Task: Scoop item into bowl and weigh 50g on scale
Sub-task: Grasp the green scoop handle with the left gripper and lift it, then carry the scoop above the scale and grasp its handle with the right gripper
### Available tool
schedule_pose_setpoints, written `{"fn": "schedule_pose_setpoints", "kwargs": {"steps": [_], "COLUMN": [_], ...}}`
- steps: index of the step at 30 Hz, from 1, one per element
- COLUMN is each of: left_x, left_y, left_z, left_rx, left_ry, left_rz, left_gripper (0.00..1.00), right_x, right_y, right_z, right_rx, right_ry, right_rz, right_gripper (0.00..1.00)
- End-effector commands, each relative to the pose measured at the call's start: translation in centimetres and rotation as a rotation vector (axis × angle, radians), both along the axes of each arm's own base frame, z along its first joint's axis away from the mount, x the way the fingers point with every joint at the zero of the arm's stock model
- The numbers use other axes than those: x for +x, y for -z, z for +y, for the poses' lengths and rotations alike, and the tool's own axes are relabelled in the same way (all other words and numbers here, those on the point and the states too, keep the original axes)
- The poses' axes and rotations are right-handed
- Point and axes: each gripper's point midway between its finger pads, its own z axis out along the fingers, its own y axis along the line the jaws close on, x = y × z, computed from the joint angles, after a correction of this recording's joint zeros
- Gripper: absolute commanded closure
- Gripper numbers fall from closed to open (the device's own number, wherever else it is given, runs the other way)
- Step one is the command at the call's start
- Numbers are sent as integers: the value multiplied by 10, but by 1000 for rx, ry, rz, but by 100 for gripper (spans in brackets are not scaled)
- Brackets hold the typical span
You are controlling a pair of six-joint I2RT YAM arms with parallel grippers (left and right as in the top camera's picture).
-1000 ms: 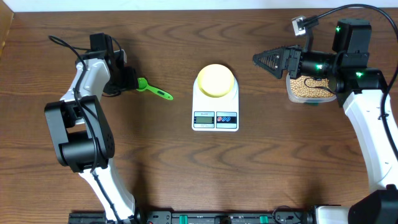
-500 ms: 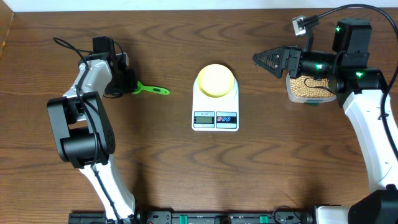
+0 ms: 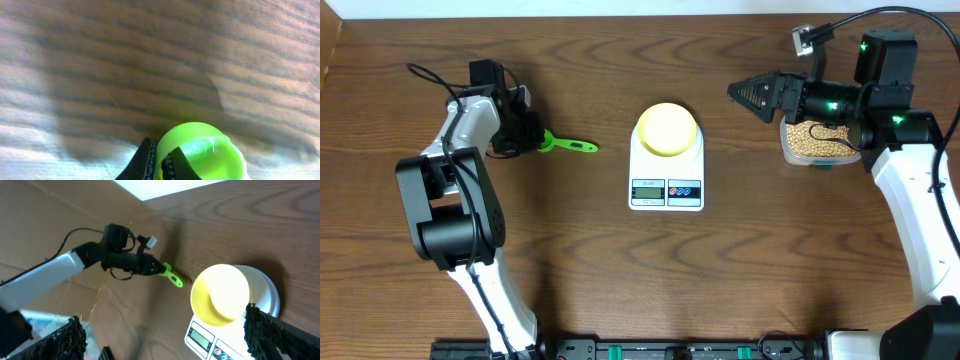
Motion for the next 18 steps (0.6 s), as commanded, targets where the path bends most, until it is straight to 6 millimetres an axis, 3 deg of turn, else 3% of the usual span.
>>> {"fn": "schedule_pose_setpoints", "kwargs": {"steps": [1,6,9,13,18], "left_x": [7,10,2,-9,-19], "left_y": [-51,-137,-187,-216,-227], "left_z": [-16,-51,-78,-121,-190], "left_rx": [-104,-291,-346,-388,-451], "left_ry": [-18,4,24,65,157], "left_rz": [-75,-245,-328,-360,-354], "left_gripper": [93,93,93,93,93], "right_x": [2,1,0,1,-8], "right_y": [-5,-5,-6,-8,-25], "right_z": [-1,0,1,3,21], "right_rx": [-8,-6,3,43,82], "right_ry": [40,37,31,56,-52], "right_rz": [12,12,17,79,-4], "right_gripper": [1,1,1,1,1]}}
